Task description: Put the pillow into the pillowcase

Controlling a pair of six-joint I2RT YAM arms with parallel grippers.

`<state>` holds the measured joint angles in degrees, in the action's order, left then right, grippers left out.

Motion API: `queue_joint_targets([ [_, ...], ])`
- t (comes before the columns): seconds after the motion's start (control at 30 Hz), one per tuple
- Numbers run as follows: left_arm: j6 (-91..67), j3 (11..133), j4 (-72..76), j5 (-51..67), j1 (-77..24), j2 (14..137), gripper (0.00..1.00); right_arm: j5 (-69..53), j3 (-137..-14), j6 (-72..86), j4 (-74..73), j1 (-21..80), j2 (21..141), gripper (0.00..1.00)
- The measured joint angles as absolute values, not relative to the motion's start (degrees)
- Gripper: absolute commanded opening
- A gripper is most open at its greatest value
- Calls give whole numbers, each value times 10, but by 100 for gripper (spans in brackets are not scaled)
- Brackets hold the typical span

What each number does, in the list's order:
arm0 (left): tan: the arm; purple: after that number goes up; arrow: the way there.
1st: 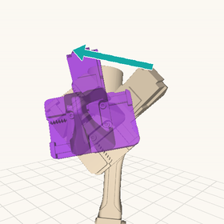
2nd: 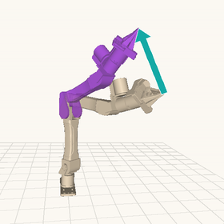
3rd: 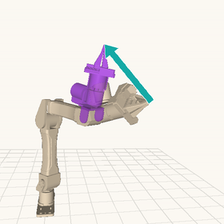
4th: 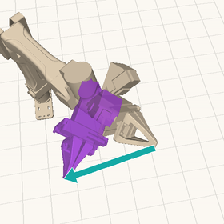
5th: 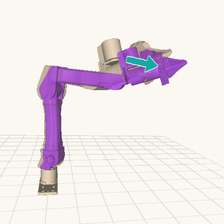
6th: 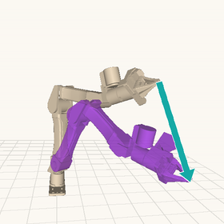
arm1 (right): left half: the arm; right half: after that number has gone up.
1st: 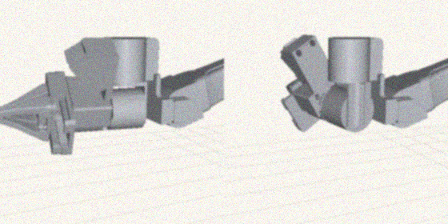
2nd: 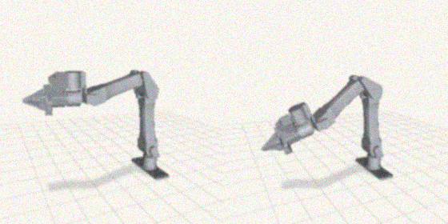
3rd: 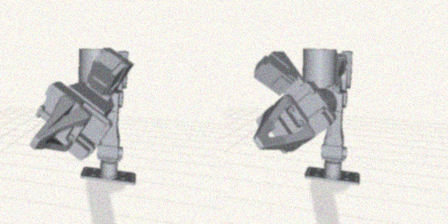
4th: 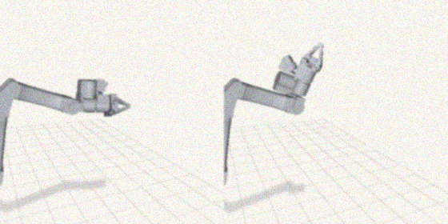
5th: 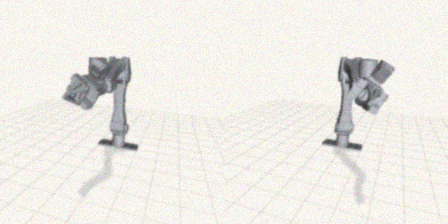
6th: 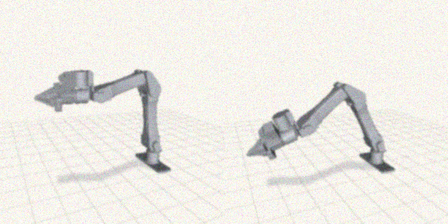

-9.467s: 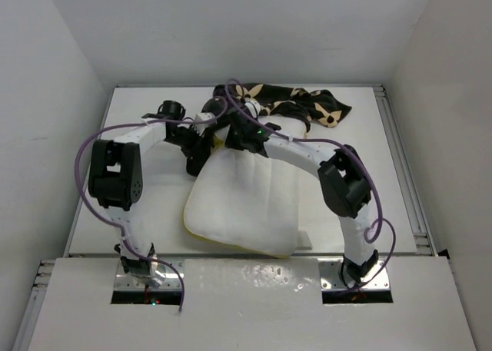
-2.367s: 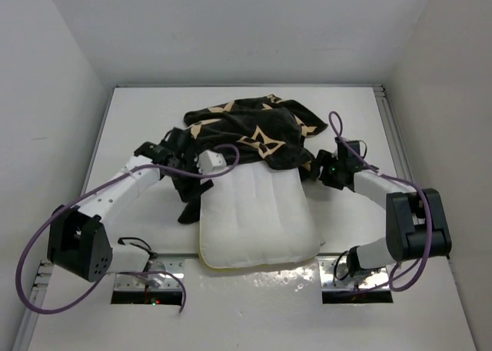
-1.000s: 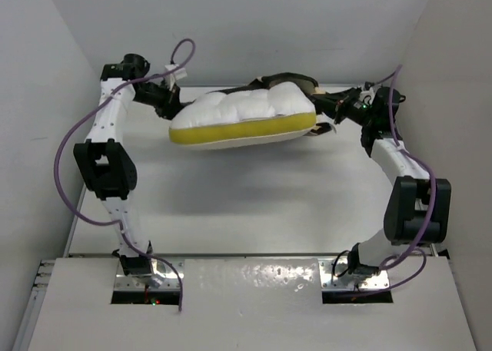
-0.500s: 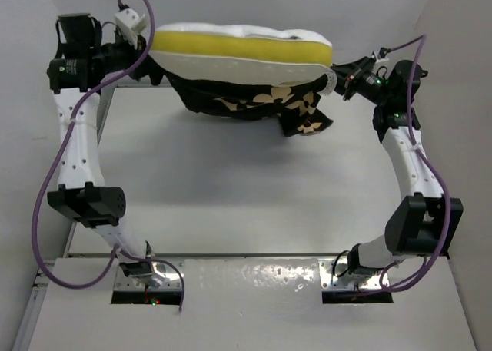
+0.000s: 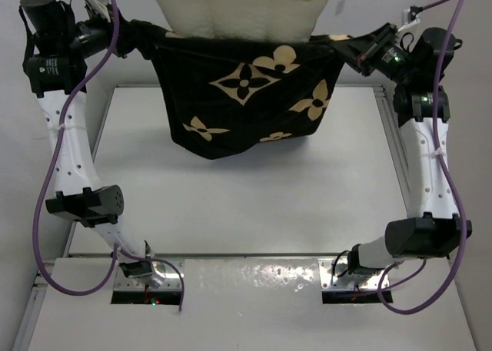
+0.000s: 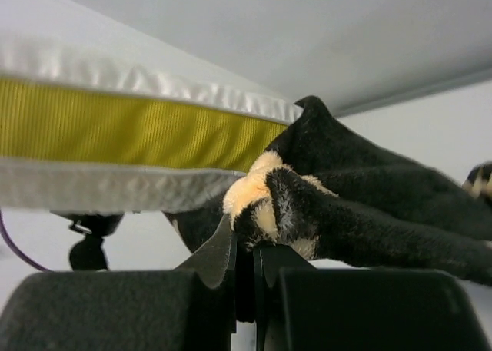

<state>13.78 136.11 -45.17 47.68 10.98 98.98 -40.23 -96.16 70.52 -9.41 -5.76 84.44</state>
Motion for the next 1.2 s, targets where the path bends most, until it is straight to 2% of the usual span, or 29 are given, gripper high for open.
queue_joint_targets([
  [0.13, 101, 1348, -413, 502, 123, 985, 0, -376, -971, 650, -114, -54, 814, 0],
  [0.3, 87, 1198, -372, 506, 124, 942, 0, -349, -913, 572, -148, -34, 778, 0],
  [0.37, 89, 1177, -393, 499, 125, 951, 0, -345, -903, 545, -183, -24, 785, 0],
  [0.5, 88, 1248, -442, 491, 134, 1007, 0, -337, -940, 496, -256, -20, 814, 0],
  [0.6, 77, 1299, -421, 496, 150, 1008, 0, -332, -1001, 478, -255, -20, 817, 0],
  [0.8, 59, 1330, -364, 524, 173, 929, 0, -323, -943, 493, -154, -28, 698, 0],
  [1.0, -17, 1371, -264, 557, 197, 914, 0, -334, -1098, 509, -145, -44, 764, 0],
  [1.2, -27, 1279, -234, 571, 199, 897, 0, -333, -960, 537, -93, -46, 721, 0],
])
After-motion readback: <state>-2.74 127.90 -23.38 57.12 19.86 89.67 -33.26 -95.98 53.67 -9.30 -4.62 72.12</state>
